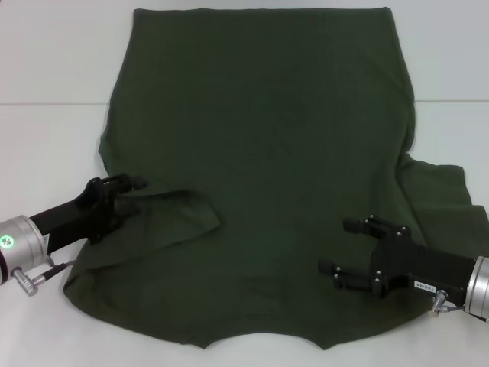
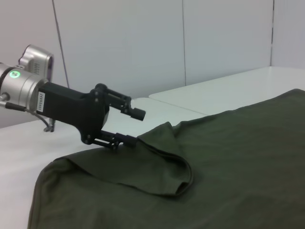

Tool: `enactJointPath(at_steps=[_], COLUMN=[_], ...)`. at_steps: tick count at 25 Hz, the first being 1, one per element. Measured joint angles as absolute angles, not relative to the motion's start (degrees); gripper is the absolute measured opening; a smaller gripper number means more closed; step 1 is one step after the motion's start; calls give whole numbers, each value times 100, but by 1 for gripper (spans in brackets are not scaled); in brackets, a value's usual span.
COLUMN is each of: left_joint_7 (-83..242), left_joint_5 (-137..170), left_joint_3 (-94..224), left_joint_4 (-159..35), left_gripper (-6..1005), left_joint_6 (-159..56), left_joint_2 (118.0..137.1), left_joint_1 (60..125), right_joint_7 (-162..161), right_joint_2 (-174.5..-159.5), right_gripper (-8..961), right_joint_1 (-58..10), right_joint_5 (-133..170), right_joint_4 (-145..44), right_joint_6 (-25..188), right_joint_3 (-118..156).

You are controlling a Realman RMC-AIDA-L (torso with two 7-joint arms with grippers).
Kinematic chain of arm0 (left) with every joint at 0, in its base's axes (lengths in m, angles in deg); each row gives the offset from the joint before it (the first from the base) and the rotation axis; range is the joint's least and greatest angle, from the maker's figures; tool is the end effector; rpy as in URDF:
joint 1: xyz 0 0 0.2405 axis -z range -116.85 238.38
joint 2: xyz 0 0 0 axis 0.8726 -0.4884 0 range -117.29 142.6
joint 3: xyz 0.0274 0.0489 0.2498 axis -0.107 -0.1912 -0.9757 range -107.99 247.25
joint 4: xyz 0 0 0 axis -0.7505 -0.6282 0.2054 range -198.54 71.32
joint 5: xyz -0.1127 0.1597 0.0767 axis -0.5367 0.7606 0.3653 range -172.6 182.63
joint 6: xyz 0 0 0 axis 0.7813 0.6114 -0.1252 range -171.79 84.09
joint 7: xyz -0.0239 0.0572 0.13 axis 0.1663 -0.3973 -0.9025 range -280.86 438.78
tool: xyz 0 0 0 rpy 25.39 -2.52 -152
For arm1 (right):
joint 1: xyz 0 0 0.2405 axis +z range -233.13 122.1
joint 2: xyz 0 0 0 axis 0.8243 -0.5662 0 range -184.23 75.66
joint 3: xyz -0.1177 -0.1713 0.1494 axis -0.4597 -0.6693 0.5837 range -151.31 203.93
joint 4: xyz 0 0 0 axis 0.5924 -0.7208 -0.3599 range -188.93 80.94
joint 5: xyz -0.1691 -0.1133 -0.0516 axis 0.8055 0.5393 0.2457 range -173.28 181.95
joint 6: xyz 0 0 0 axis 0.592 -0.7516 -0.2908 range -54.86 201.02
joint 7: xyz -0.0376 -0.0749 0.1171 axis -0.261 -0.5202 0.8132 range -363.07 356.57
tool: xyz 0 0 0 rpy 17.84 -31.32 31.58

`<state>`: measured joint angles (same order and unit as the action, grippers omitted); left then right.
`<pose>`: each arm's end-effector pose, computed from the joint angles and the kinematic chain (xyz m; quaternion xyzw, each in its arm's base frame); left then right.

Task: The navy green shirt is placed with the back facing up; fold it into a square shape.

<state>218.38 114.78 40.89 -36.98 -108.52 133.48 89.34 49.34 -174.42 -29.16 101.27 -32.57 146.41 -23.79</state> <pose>-0.3267 0.3454 -0.0137 -0.5136 -0.7587 -0.3734 0.1457 0.2942 0.3091 -0.0570 -0.9301 0.1696 0.2343 0.2262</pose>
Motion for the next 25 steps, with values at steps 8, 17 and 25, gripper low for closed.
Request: enactJointPath(at_steps=[8,17,25], left_joint_7=[21838,21850,21997], left_joint_5=[11482,11508,11648], left_joint_3=[4026,4026,4038], left_joint_4=[-3725,-3725,-3721], left_gripper=[548,548,548], left_joint_6=[-10356,-10087,-10141], left_joint_2=[13376,13354,13341], left_joint_1=[9047,9075,9066], right_joint_7=[4938,4940,4940], right_joint_2=[-17443,-17441,-17434], right_gripper=[927,927,927], right_joint_1=[-2881,-2915,-2916], right_joint_5=[10127,10128,10128], right_joint_4=[-3254,-3255,-3248], right_joint_6=[14628,14628,14629], right_joint_3=[-2411,-2414,-2413])
